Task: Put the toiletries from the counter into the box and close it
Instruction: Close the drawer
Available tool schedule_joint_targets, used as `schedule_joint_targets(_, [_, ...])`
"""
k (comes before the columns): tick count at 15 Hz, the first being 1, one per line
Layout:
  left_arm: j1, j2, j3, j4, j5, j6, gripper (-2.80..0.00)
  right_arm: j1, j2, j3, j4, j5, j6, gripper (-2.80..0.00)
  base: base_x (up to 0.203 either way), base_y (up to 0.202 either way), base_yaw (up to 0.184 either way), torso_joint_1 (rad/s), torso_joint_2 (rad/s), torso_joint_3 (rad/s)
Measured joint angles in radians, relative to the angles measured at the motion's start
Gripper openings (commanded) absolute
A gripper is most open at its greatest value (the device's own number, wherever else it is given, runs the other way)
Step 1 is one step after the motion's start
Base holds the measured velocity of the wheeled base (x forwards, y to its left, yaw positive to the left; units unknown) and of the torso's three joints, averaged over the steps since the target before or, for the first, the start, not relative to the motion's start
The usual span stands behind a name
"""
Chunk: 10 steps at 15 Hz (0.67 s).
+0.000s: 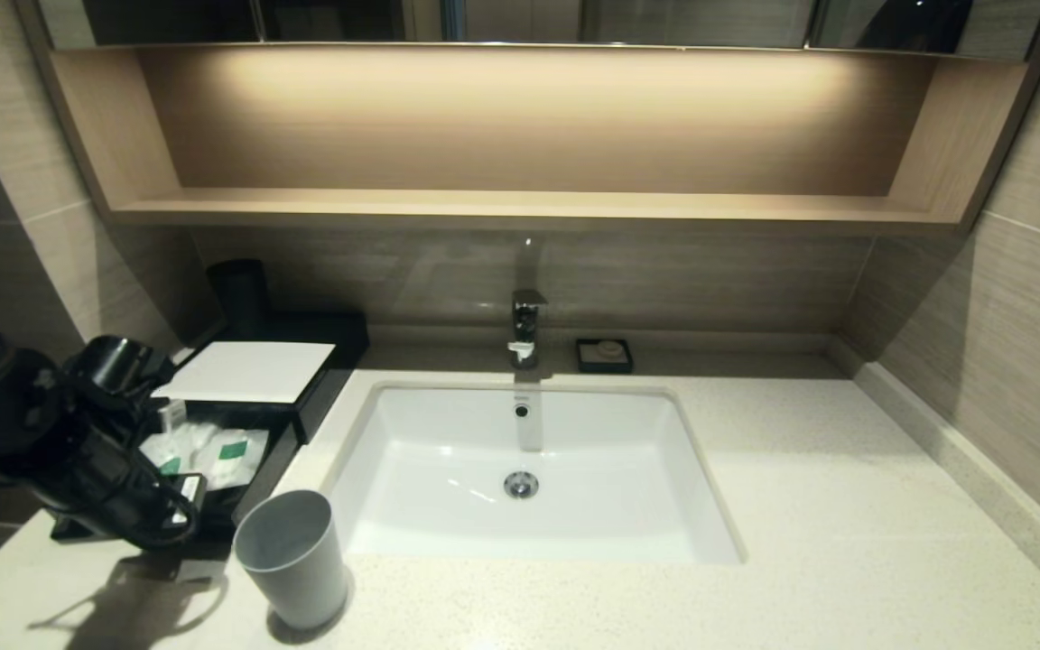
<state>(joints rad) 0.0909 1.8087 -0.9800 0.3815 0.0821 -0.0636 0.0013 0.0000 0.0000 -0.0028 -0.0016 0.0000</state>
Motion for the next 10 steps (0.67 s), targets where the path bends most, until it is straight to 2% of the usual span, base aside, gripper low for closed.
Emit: schedule_joint_targets(10, [-0.019, -0.001, -0.001, -0.043, 0.001, -0.001, -2.80, 0.000, 0.000, 0.000, 0.000, 0.000, 0.000, -2.80, 0.000, 0.000, 0.000, 0.000, 0.00, 0.000])
